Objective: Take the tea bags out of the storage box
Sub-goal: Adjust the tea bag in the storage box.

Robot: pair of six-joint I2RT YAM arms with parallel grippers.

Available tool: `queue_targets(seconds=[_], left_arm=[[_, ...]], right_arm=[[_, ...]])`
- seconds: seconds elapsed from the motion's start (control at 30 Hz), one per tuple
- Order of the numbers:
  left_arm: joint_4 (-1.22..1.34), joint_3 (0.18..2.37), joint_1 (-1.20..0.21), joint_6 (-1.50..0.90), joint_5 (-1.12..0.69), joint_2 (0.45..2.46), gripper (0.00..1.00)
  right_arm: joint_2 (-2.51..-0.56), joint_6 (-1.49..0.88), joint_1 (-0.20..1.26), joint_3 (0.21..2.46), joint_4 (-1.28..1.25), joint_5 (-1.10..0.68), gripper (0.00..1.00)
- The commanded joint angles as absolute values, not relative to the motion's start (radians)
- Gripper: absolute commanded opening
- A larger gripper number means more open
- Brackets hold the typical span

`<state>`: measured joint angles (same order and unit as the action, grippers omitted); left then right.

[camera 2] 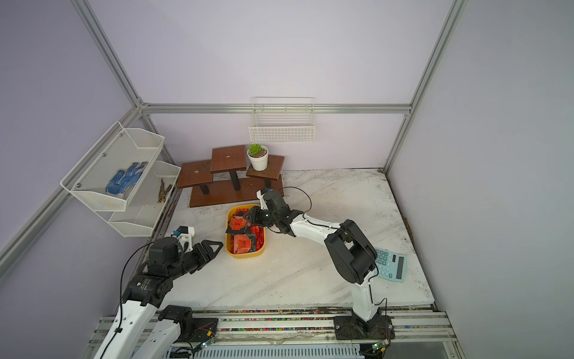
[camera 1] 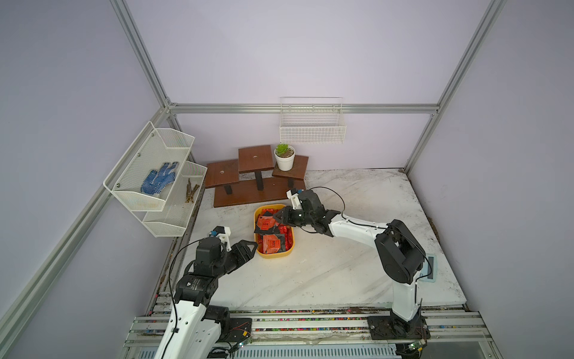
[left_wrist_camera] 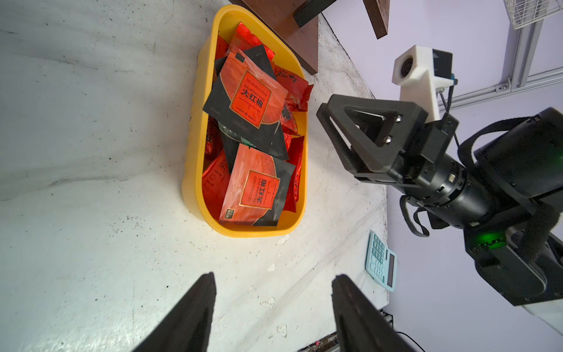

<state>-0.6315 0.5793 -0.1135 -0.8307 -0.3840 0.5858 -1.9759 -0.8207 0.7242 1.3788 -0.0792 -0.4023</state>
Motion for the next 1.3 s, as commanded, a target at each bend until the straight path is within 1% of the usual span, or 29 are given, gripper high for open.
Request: queue_targets(seconds=[0.0,0.77,1.07,1.27], left_arm=[[-0.629,0.598,-0.117,-0.831,-0.369,0.579,0.65],[-0.658,0.598,-0.116,-0.827,-0.348,0.552,0.67],[-0.661,0.6,-0.117,-0.828,-0.347,0.551,0.68],[-0.663,0.601,-0.117,-0.828,-0.344,0.552,0.67]], right_arm=[[-1.997,-0.796,0.732,1.406,-0.038,-0.374,0.31],[-2.089,-0.83,0.733,1.452,-0.076,-0.368,0.32],[-2.12,-0.837,0.732,1.484,-0.074,-0.362,0.31],[-2.138,-0.85,0.732,1.501,-0.091,-0.373,0.28]])
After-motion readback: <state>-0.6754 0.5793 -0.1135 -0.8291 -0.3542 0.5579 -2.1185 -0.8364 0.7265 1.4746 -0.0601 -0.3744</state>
